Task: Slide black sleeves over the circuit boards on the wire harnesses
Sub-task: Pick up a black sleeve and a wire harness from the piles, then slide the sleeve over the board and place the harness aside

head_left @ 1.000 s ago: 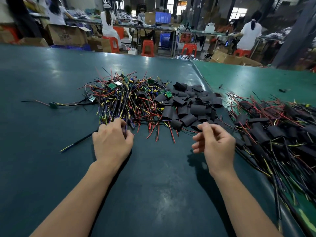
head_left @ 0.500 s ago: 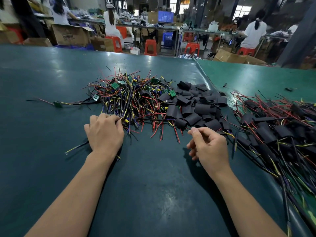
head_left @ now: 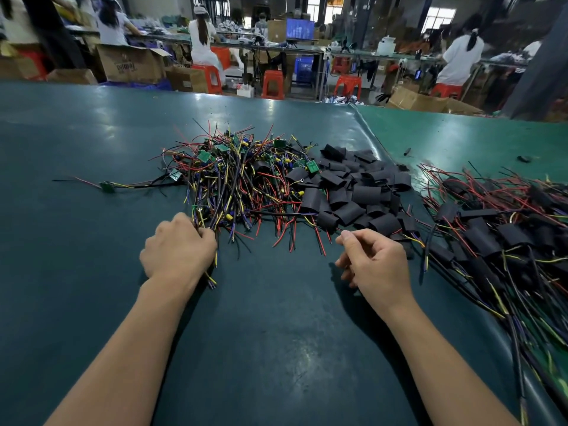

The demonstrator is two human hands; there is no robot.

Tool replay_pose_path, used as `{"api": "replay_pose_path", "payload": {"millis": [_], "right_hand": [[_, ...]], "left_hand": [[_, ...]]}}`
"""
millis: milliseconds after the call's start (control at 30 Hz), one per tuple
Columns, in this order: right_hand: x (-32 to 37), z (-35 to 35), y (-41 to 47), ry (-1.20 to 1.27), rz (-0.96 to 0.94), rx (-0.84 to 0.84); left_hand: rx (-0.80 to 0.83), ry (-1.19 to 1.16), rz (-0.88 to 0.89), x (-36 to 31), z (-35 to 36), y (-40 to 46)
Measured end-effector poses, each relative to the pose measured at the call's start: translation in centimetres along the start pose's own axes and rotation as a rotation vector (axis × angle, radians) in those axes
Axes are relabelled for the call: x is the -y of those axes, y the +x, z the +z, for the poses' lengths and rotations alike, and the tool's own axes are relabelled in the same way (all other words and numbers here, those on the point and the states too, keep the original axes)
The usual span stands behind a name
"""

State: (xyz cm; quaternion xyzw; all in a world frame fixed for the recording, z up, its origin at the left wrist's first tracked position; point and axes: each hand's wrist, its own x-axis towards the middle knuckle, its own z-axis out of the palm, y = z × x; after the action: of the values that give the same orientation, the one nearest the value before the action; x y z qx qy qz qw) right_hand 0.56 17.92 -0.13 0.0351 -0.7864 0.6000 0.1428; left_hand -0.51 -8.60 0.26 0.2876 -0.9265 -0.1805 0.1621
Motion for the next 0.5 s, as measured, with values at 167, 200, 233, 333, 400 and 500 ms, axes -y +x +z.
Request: {"api": "replay_pose_path", "payload": {"millis": [167,200,233,333,400,500], "right_hand": [[-0.2,0.0,0.1,-0.001,0.003,-0.012],[-0.2,0.0,0.1,-0.002,0.000,-0.012],[-0.3,0.1,0.1,-0.001,-0.005,-0.010],[-0.4,0.1,0.1,0.004,-0.012,-0.006],[-0.5,0.1,0.2,0.012,-0.010,-0.006],[-0.5,0.1,0.2,0.010,-0.012,-0.008]], "left_hand": [[-0.125,-0.033,0.117,-0.3,-0.9,-1.0],[-0.202,-0.100,0.150,-0.6,-1.1,-1.4],[-0.294,-0.184,0.177,-0.9,-1.3,-1.7],[-0.481,-0.367,0.255,-1.9,-1.5,-2.7],[-0.526,-0.414,0.302,-2.4,-1.2,-3.1],[-0.649,-0.545,0.265,-2.6,-1.7,-3.0]]}}
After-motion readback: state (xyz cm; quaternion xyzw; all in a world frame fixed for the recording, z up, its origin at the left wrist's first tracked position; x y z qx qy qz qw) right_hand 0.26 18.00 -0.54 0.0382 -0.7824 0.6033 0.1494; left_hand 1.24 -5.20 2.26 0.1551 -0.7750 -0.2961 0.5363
